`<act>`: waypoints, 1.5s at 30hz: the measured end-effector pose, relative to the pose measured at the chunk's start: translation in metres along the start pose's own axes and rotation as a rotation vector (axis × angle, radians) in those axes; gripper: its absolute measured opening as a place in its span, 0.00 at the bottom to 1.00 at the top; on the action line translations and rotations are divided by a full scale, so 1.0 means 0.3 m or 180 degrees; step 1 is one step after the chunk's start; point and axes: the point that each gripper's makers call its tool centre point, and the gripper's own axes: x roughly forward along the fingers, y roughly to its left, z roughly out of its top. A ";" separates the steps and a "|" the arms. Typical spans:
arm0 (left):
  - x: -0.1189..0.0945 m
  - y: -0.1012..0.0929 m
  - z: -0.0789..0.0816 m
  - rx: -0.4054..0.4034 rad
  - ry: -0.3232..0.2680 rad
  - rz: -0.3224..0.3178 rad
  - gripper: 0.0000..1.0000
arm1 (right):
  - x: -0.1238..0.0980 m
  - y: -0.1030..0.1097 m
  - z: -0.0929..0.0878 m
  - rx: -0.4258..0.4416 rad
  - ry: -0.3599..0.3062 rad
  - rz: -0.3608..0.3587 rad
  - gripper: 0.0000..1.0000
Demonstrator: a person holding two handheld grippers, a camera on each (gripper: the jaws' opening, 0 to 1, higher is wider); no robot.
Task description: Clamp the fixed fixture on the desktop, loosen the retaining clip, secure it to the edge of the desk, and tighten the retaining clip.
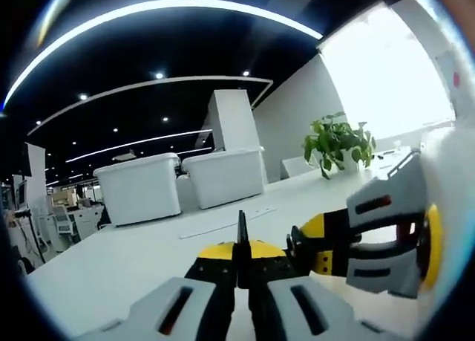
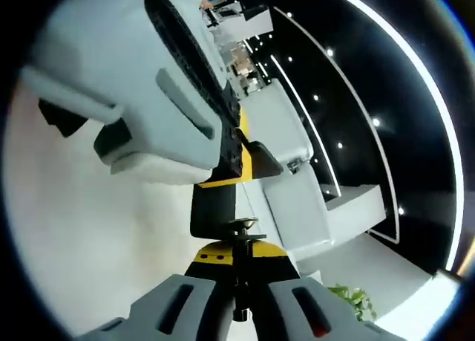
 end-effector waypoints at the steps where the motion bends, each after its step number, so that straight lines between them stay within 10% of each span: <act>1: 0.001 -0.002 0.000 0.0014 -0.0025 -0.0002 0.04 | 0.007 0.003 0.002 0.0000 0.0007 0.0000 0.02; 29: -0.027 0.021 0.089 -0.0154 -0.0526 0.0043 0.22 | -0.019 -0.013 0.033 0.0165 -0.0084 -0.0024 0.02; 45: -0.034 0.047 0.079 -0.0271 -0.0422 0.0132 0.37 | -0.046 0.013 0.029 0.0292 -0.0202 0.0045 0.03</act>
